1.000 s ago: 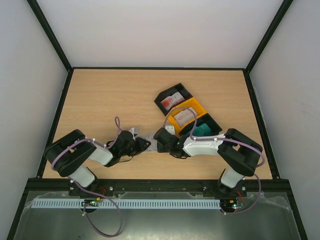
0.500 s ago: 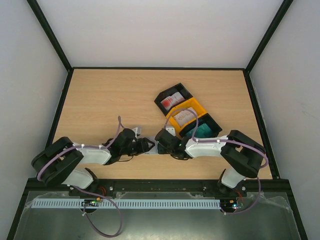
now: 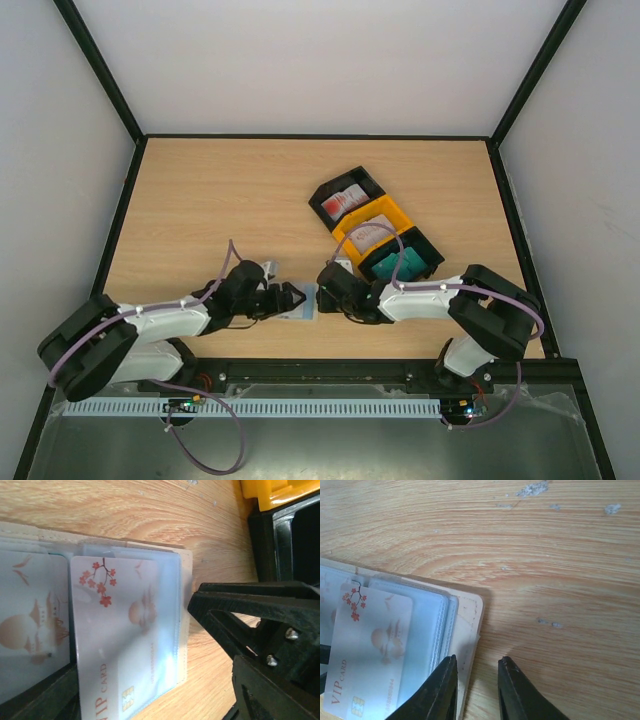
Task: Put the credit cards into the card holder
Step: Insert the credit card into the card holder.
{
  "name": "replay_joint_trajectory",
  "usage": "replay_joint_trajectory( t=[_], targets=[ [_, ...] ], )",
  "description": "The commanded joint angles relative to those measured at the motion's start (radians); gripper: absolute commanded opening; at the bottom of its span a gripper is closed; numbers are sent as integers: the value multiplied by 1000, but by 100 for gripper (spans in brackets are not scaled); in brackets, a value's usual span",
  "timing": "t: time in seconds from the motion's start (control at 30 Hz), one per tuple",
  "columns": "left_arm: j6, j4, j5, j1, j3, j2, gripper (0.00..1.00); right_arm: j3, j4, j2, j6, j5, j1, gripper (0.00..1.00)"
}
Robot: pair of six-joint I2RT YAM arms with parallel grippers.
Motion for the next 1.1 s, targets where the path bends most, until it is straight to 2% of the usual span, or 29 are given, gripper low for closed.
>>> replay_joint_trajectory(
  t=[0.0, 0.2, 0.4, 0.63, 0.77, 0.87, 0.97, 1.07],
  targets=[
    [27, -104, 4, -5, -6, -55, 81, -23, 11, 12, 16, -24, 7, 21],
    [90, -322, -75, -5, 63, -93, 83, -30, 31, 29, 24, -23, 1, 12],
    [168, -536, -160, -5, 155, -113, 91, -30, 45, 39, 23, -23, -5, 11],
    [205, -616, -173, -5, 190, -119, 92, -46, 83, 36, 22, -55, -5, 11],
    [231, -651, -182, -5, 210, -118, 94, -62, 96, 6, 29, -56, -6, 16],
    [232, -641, -199, -5, 213, -118, 85, -65, 96, -5, 28, -54, -5, 17],
    [226, -599, -199, -5, 209, -91, 63, -70, 108, -2, 27, -72, -6, 17],
    [221, -575, -216, -5, 212, -49, 51, -78, 134, 2, 23, -112, -6, 17]
  ],
)
